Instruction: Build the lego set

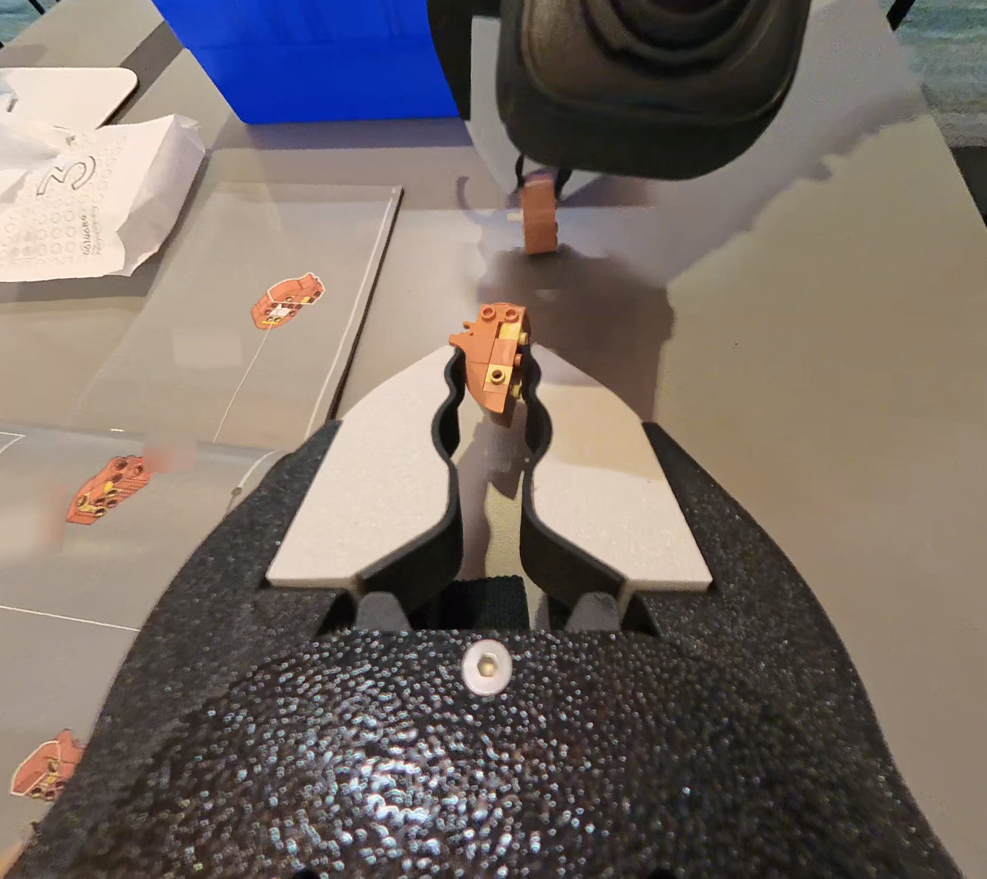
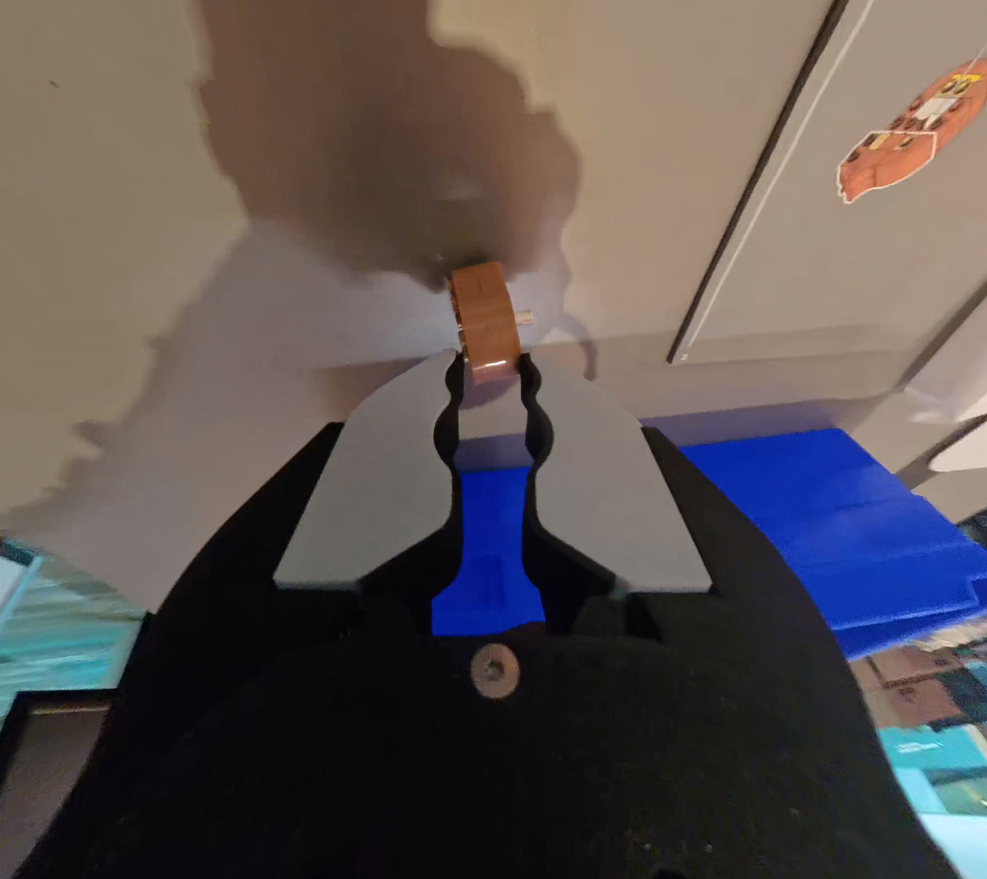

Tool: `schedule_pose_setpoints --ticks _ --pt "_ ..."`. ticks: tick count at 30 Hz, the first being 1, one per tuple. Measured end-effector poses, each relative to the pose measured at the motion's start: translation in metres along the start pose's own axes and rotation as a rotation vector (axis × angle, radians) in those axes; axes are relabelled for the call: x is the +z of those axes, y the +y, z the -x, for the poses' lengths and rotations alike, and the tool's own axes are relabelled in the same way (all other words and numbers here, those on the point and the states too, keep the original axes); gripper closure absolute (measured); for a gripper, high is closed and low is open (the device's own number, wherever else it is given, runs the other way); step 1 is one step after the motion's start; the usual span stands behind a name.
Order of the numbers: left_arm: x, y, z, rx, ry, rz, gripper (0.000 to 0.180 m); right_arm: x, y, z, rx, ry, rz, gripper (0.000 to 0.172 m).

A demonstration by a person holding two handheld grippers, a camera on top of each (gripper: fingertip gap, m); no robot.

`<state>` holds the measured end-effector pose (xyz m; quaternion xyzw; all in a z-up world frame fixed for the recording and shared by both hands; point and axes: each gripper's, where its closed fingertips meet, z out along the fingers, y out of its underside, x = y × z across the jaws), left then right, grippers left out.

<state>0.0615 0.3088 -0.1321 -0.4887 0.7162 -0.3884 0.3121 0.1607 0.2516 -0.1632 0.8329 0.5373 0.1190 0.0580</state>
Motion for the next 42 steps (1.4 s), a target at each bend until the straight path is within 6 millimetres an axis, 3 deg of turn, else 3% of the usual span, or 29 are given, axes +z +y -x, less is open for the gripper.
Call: schedule_pose_setpoints --ticks 1,6,11,14,17,20,24,28,35,42 --pt "0.001 0.002 0.000 -0.002 0.001 0.009 0.161 0.001 -0.002 0.001 0.016 -0.008 0.003 0.151" --pt "0.003 0.008 -0.001 -0.017 0.011 0.039 0.161 0.001 -0.008 0.003 0.046 0.033 0.027 0.150" --pt "0.002 0.009 -0.001 -0.027 0.019 0.038 0.161 -0.008 -0.011 -0.001 0.088 0.104 -0.035 0.128" --pt "0.000 0.009 0.001 -0.043 0.021 0.032 0.161 -0.026 -0.017 -0.011 0.171 0.231 -0.191 0.123" --pt "0.000 0.008 0.001 -0.064 0.031 0.025 0.161 -0.049 -0.030 -0.022 0.274 0.416 -0.454 0.126" --pt "0.001 0.009 0.000 -0.083 0.043 0.023 0.161 -0.062 -0.041 -0.022 0.278 0.592 -0.656 0.127" --pt "0.004 0.013 0.000 -0.125 0.059 0.021 0.161 -0.062 -0.054 -0.020 0.220 0.731 -0.757 0.132" --pt "0.005 0.018 0.003 -0.166 0.062 0.023 0.161 -0.062 -0.062 -0.028 0.224 0.747 -0.836 0.136" --pt "0.000 0.013 0.008 -0.204 0.058 -0.012 0.161 -0.067 -0.045 -0.032 0.309 0.771 -0.914 0.138" --pt "0.006 0.014 0.006 -0.205 0.058 -0.001 0.160 -0.055 -0.043 -0.024 0.357 0.758 -0.881 0.141"
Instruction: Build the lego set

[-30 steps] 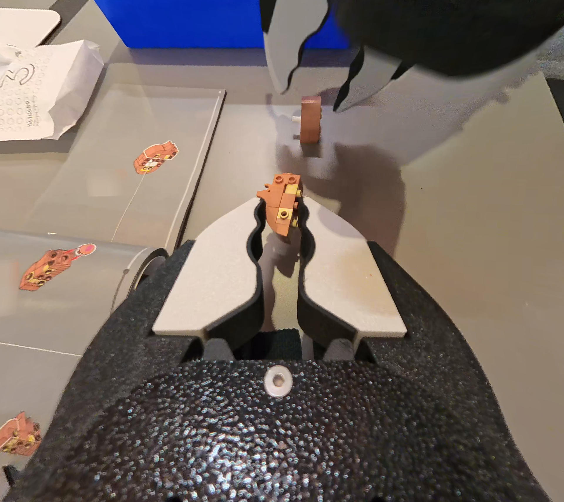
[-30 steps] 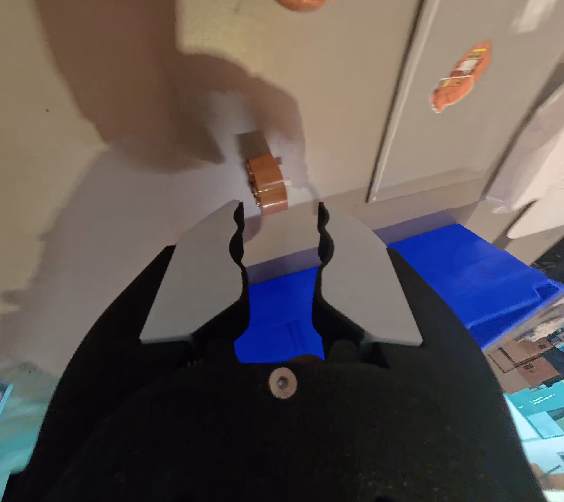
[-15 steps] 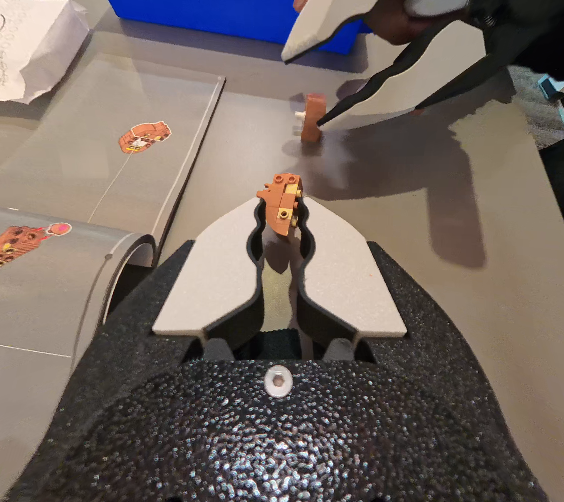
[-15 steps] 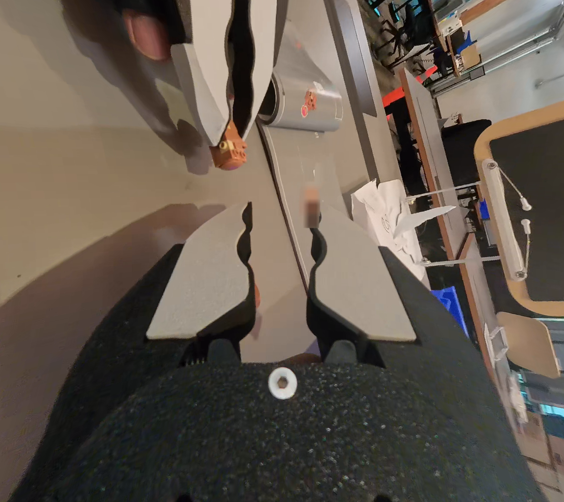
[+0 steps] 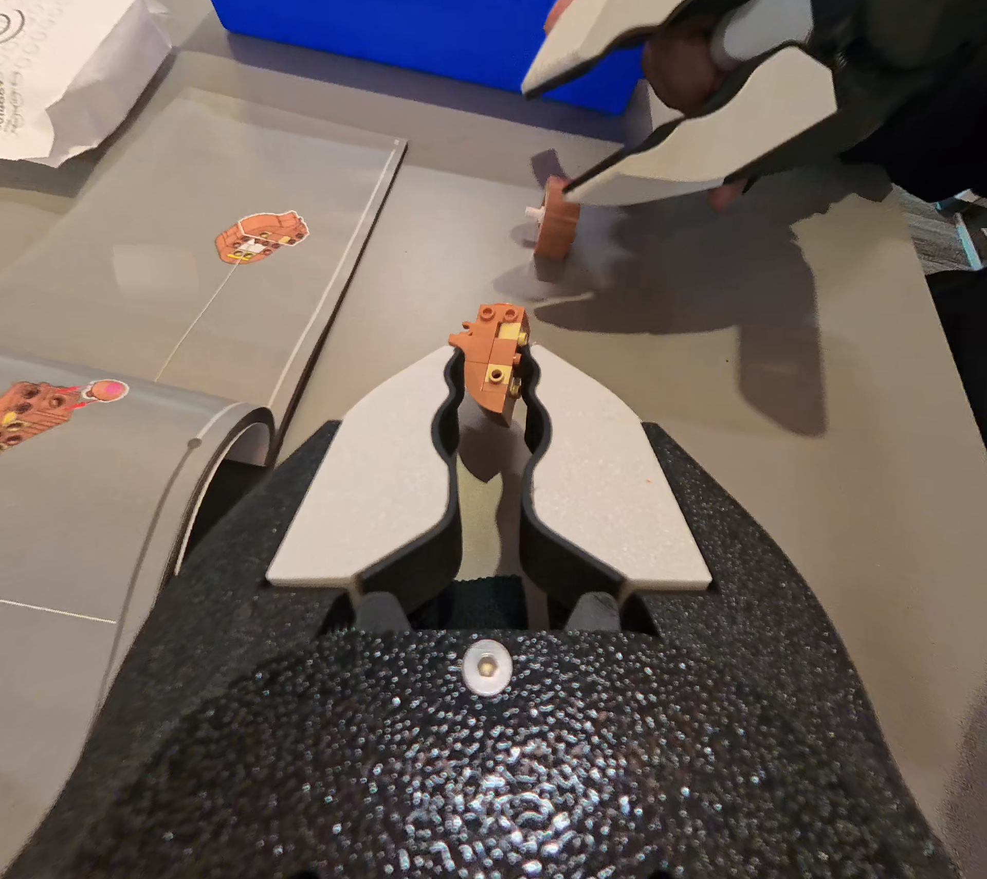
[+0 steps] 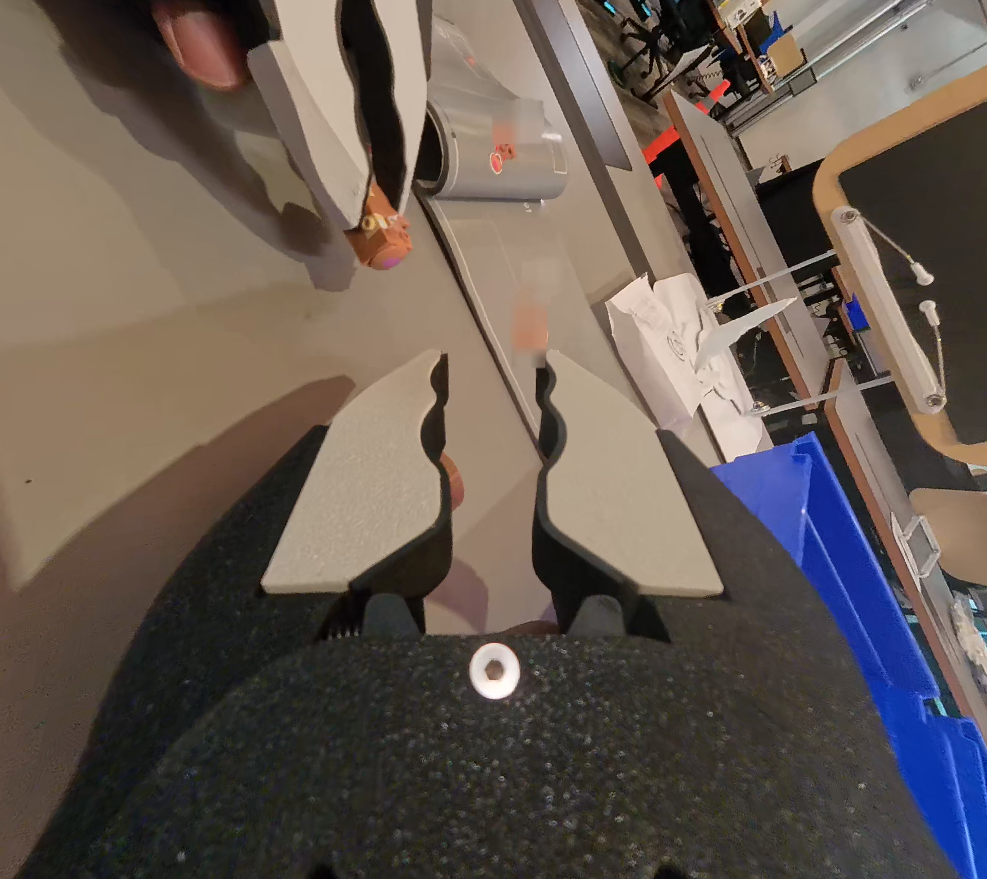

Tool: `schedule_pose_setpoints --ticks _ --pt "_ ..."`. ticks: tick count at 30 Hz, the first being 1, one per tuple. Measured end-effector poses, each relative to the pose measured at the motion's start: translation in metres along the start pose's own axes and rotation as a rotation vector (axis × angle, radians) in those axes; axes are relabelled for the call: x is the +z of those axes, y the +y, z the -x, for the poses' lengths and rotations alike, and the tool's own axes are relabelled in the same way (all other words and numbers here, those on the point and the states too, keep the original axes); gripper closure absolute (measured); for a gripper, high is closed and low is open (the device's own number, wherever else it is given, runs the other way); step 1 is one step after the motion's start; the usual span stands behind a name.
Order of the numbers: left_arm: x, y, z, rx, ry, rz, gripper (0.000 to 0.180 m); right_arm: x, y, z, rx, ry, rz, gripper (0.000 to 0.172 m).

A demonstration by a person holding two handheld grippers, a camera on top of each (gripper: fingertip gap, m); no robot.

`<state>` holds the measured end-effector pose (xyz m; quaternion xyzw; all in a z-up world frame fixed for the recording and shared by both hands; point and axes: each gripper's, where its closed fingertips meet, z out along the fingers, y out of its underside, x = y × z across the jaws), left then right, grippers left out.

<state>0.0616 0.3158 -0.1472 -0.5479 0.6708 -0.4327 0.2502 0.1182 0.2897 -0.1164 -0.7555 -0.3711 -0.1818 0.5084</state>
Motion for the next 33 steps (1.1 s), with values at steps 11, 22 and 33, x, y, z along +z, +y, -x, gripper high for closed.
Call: schedule_pose_setpoints --ticks 11,22,33 --pt "0.000 0.000 0.000 -0.002 -0.002 -0.003 0.160 0.003 0.005 0.023 0.005 -0.030 -0.005 0.142" --pt "0.001 -0.002 -0.003 0.000 0.007 -0.008 0.161 0.004 0.010 0.021 0.021 -0.027 -0.015 0.142" --pt "0.010 -0.008 -0.028 -0.091 0.129 -0.022 0.161 -0.002 -0.008 0.046 -0.206 -0.051 -0.124 0.138"
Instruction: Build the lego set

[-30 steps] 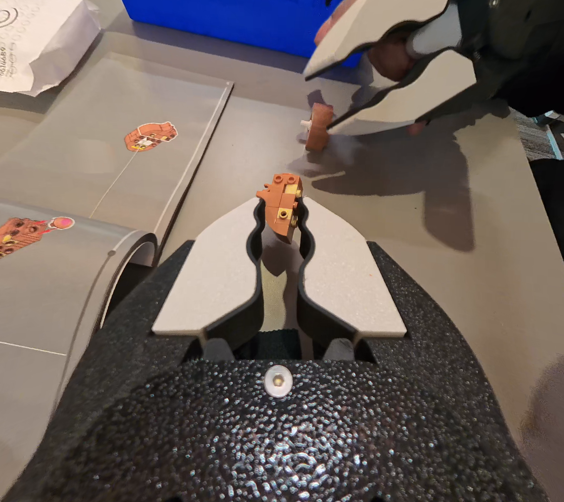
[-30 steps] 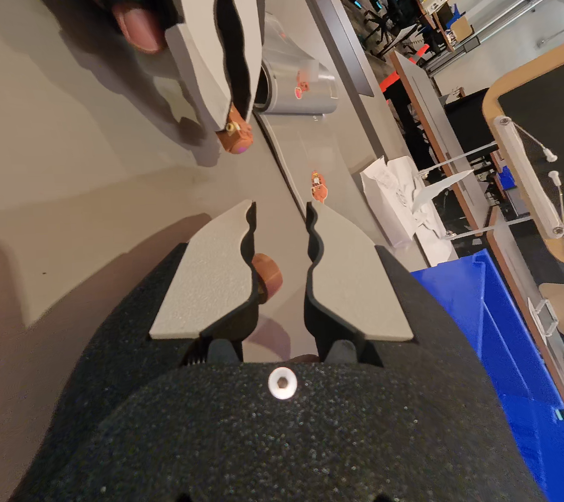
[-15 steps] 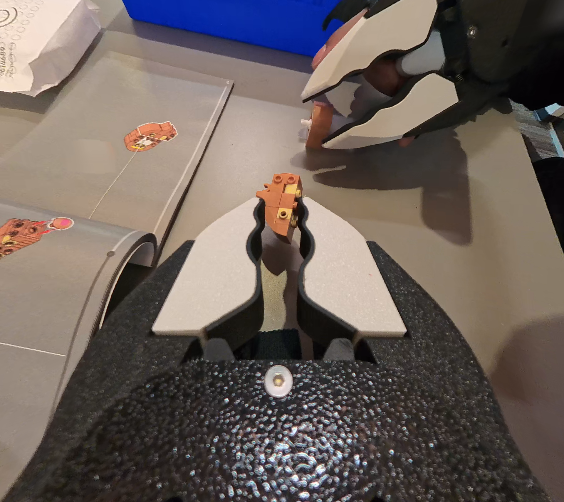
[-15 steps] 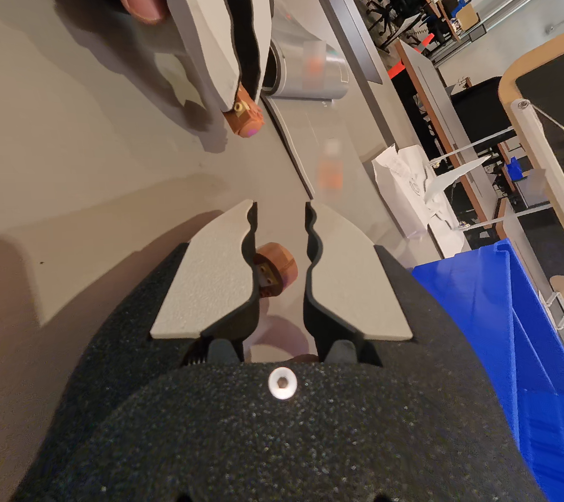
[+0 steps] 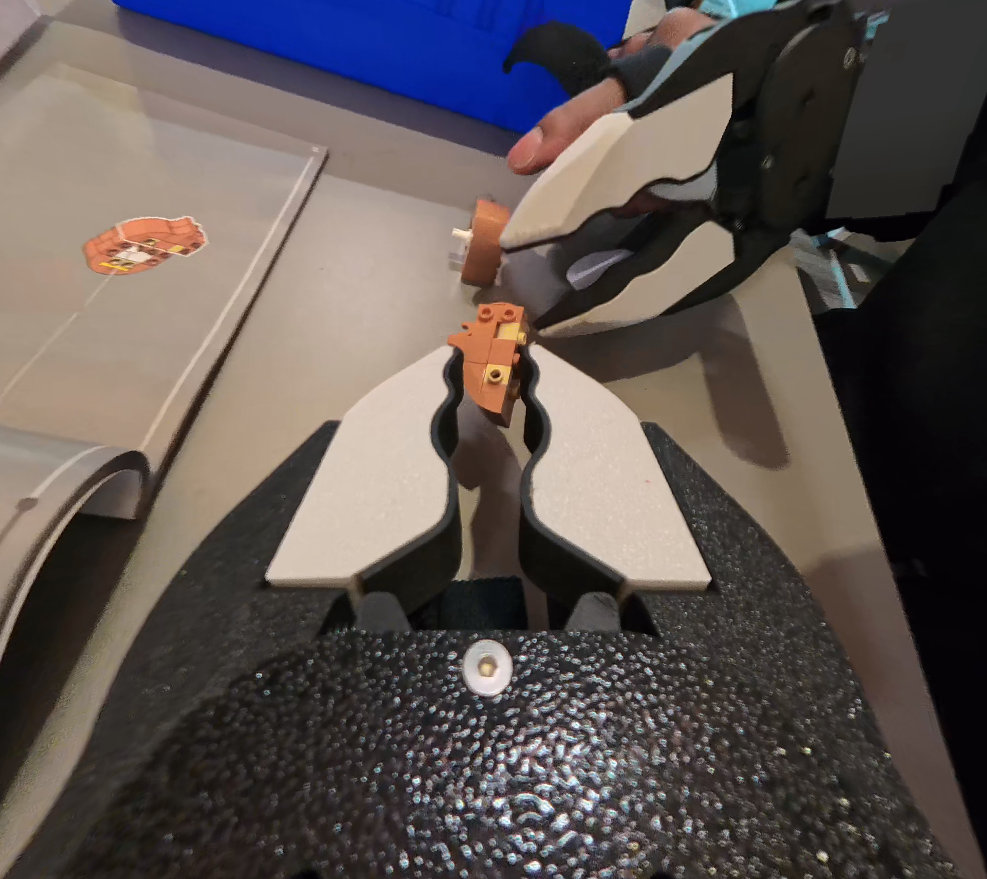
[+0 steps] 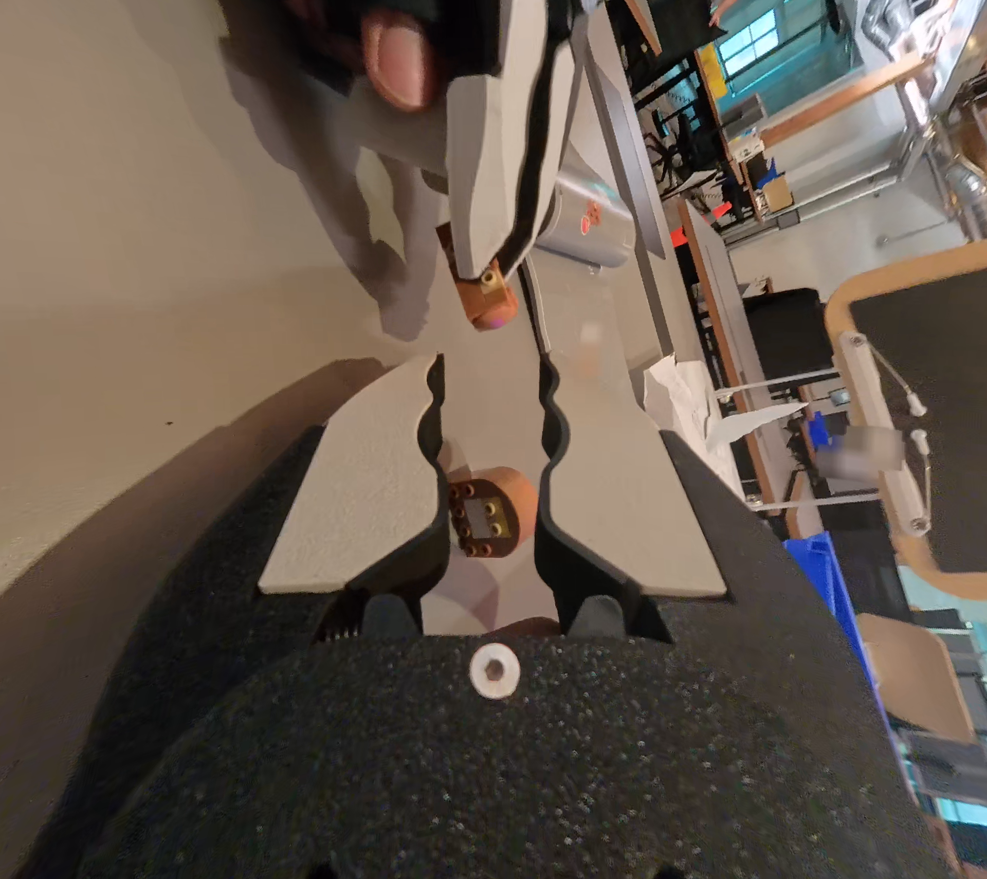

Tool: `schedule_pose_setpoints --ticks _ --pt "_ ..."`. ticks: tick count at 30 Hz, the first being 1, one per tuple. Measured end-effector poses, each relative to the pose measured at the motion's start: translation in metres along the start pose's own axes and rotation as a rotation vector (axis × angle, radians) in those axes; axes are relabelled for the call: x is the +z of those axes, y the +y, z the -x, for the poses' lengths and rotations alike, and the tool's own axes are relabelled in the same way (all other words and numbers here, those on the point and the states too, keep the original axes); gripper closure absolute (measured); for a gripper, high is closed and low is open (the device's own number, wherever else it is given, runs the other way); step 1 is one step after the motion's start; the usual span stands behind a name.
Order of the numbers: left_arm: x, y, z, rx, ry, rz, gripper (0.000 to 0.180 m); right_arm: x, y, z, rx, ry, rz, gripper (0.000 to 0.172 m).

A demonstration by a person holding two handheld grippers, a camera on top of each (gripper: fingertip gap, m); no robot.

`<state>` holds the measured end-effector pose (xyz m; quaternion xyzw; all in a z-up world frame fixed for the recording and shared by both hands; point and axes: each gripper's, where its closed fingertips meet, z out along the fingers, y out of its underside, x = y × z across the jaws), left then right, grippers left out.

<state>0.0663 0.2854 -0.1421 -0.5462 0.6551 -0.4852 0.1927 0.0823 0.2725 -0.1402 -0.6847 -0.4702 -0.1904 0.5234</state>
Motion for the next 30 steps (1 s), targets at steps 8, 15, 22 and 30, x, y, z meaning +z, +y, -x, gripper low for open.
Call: schedule_pose_setpoints --ticks 8,15,22,30 --pt "0.012 0.007 -0.019 -0.036 0.067 0.063 0.161 -0.001 -0.008 0.011 -0.097 -0.016 -0.041 0.143" --pt "0.013 0.006 -0.022 -0.025 0.077 0.059 0.159 0.000 -0.008 0.017 -0.052 -0.067 -0.030 0.153" --pt "-0.011 -0.021 -0.012 0.153 0.036 -0.140 0.139 -0.006 -0.011 -0.006 0.277 -0.104 -0.097 0.153" --pt "-0.010 -0.026 -0.029 0.291 0.090 -0.205 0.141 -0.013 -0.023 -0.012 0.466 -0.157 -0.204 0.153"
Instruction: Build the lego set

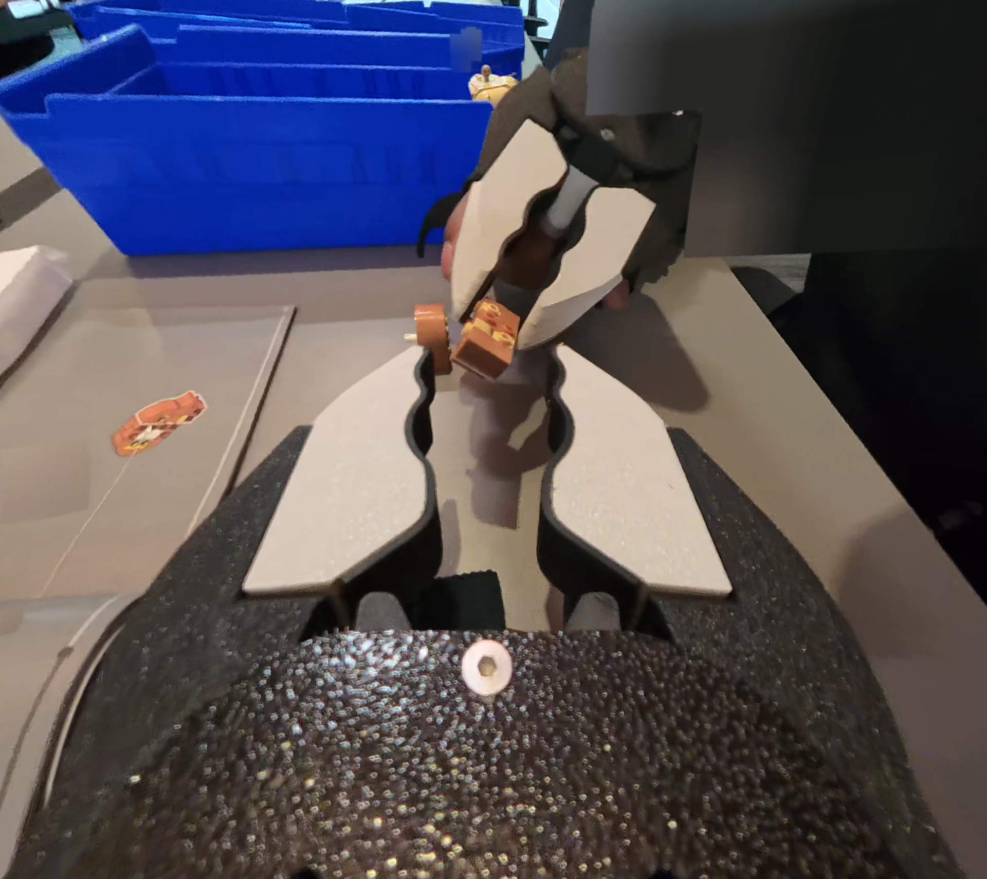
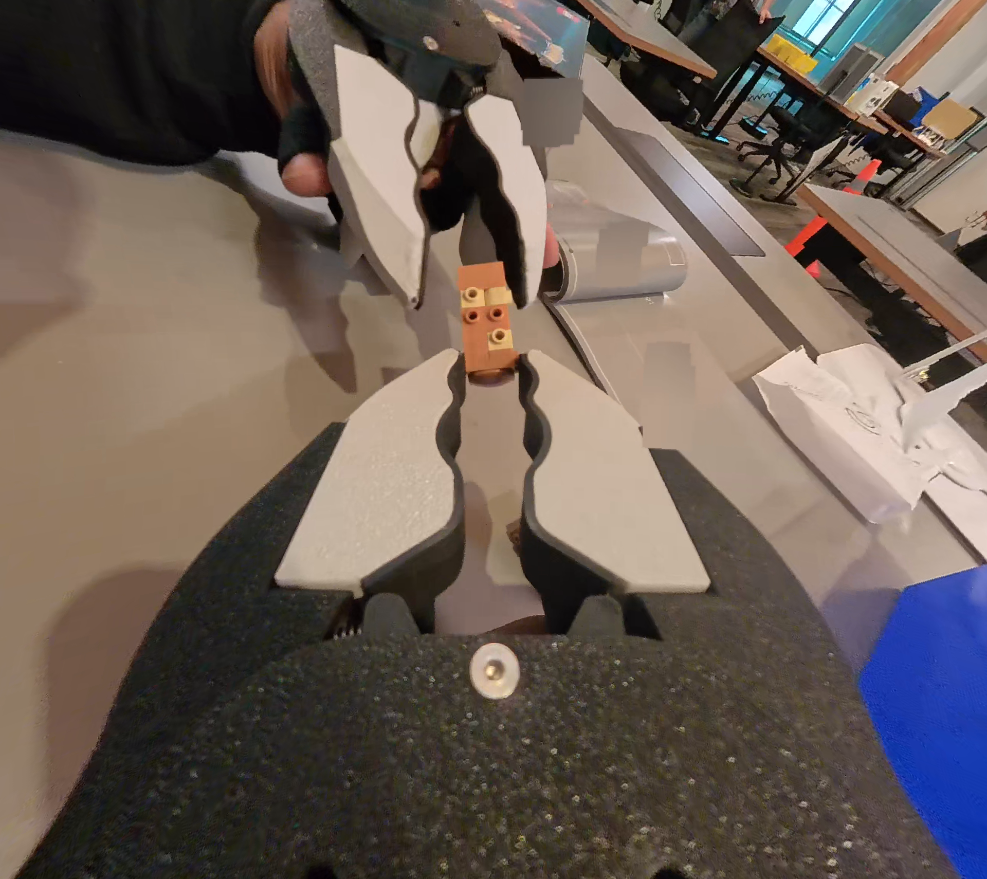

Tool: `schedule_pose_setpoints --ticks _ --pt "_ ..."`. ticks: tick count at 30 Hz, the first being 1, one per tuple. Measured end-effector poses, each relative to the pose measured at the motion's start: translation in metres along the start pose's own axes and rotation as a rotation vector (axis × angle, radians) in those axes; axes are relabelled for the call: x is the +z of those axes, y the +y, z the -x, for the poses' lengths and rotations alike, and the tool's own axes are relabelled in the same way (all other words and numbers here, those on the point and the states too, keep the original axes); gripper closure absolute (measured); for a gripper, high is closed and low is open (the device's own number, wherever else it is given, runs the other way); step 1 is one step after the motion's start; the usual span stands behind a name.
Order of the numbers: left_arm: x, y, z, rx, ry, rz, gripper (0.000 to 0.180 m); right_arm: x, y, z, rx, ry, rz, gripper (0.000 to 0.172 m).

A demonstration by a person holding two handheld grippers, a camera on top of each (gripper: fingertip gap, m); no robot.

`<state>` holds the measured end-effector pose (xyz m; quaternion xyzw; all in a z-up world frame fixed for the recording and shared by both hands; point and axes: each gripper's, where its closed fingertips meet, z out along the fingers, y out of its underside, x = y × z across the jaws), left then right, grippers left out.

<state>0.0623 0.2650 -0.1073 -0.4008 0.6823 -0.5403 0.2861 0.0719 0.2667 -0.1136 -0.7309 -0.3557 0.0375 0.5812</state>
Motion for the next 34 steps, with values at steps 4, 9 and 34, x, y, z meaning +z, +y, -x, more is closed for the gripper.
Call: schedule_pose_setpoints --ticks 4,9,34 --pt "0.003 -0.002 0.000 0.049 -0.024 -0.008 0.147 -0.001 -0.004 0.002 0.032 -0.026 -0.031 0.153" --pt "0.004 -0.004 -0.002 0.080 -0.032 -0.020 0.158 -0.003 -0.008 0.002 0.077 -0.055 -0.065 0.153" --pt "0.002 0.008 0.014 0.004 -0.104 0.058 0.161 -0.005 0.059 -0.022 0.130 0.092 0.313 0.108"
